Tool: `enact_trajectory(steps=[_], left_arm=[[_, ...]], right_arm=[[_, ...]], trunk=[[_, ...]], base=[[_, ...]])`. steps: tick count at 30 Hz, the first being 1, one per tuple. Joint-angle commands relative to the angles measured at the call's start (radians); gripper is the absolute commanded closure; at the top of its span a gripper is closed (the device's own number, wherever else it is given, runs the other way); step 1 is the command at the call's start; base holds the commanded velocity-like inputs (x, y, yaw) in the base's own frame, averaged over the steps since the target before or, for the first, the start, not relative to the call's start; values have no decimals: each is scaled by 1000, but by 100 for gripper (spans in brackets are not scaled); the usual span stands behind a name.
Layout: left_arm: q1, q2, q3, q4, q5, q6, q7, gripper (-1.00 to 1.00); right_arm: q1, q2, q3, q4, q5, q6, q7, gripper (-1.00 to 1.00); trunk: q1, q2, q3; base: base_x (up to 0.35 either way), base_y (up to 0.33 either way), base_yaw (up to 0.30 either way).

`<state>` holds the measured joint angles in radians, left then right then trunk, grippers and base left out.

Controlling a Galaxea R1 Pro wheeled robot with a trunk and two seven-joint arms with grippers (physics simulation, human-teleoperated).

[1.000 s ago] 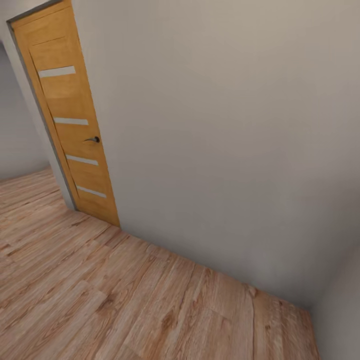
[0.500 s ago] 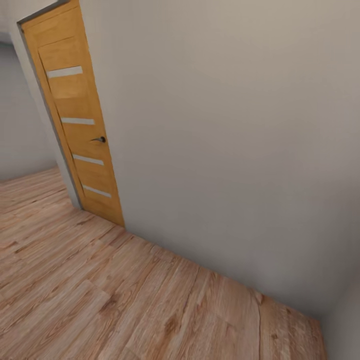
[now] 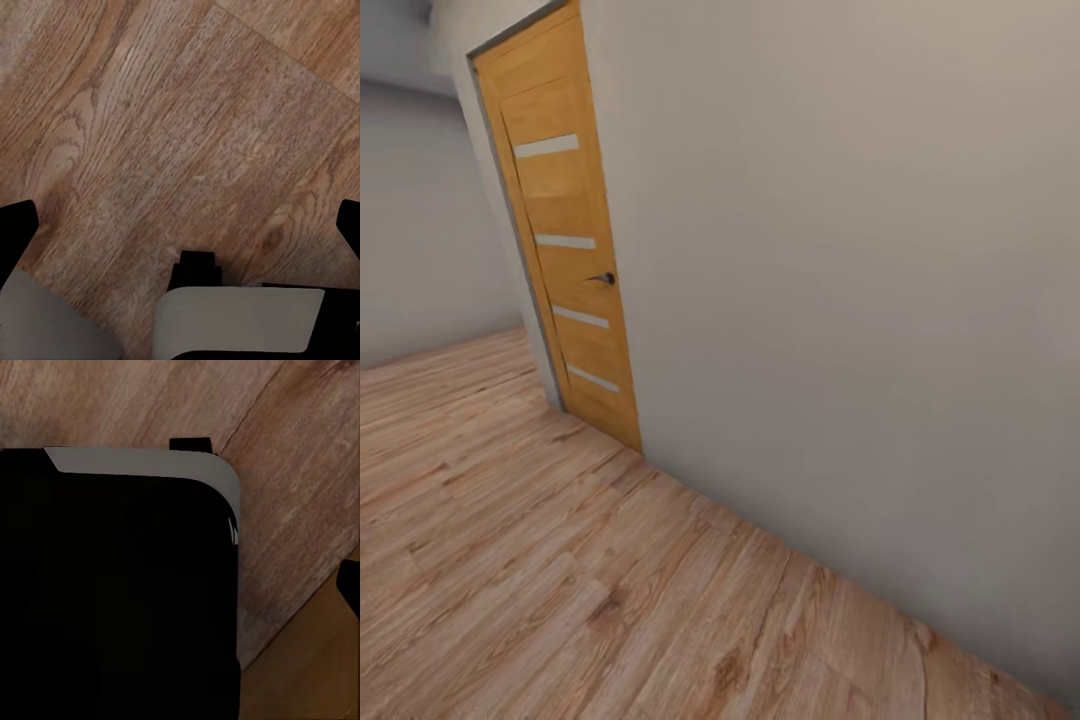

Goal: Move the two storage containers from the living room to the garage. In the garage, place one container on the floor and stack the other container on top of it (either order is fine).

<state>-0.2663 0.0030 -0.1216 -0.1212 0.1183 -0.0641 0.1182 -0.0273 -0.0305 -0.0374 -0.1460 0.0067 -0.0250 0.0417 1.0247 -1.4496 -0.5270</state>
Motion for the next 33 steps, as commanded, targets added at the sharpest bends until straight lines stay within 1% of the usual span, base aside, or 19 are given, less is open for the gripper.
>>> enact_trajectory(steps=[1, 33], left_arm=[[-1, 0, -9, 1, 11, -3, 3, -100], [-1, 0, -9, 1, 11, -3, 3, -100]], right_arm=[[0, 0, -4, 0, 1, -3, 4, -100], [0, 0, -4, 0, 1, -3, 4, -100]], trunk=[[0, 0, -1], [0, 0, -1]], base=[[168, 12, 251], [178, 1, 252]])
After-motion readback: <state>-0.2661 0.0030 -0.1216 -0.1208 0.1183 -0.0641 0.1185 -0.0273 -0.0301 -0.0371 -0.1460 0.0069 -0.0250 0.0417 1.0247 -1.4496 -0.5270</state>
